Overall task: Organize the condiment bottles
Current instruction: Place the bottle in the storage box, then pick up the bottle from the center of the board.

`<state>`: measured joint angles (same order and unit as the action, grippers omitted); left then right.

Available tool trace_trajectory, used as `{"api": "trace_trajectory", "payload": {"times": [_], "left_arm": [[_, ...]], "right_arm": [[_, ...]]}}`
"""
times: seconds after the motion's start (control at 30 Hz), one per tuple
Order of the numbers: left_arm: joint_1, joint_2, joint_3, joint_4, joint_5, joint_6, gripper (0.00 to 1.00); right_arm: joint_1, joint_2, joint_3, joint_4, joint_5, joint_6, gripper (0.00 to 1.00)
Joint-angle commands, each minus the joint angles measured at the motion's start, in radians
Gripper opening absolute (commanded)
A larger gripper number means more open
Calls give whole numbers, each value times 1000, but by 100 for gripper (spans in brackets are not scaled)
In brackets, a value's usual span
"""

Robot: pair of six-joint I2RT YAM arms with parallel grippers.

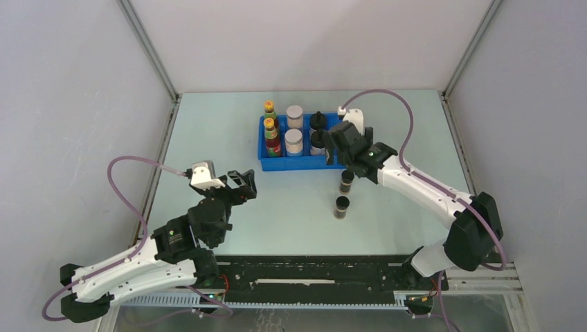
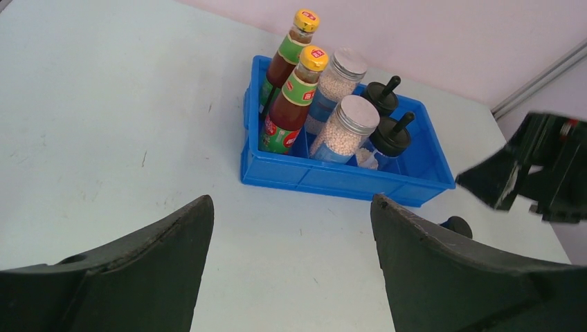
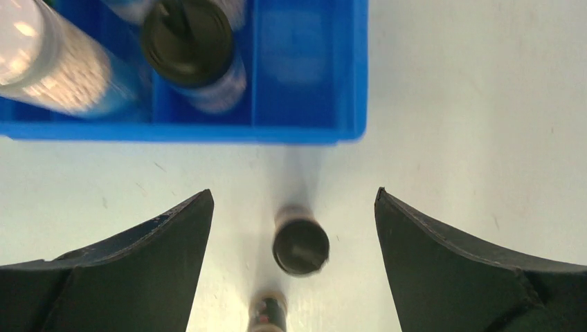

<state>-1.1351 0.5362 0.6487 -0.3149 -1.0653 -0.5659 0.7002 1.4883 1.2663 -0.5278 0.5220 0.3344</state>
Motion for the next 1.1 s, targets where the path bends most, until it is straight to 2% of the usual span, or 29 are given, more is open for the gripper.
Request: {"api": "trace_trajectory", "payload": {"times": [0.0,0.27,1.07], "left_arm": [[-5,-6,-17,37,5,19,88],[-5,-5,-16,39,14,12,87],[-6,-3,-23,32,10,5,87]], "right_arm": [[55,-108,-93,-33,121,135,93],[65,-146,-202,-19,98,216,92],[55,-74,-275,66,40,232,87]]}}
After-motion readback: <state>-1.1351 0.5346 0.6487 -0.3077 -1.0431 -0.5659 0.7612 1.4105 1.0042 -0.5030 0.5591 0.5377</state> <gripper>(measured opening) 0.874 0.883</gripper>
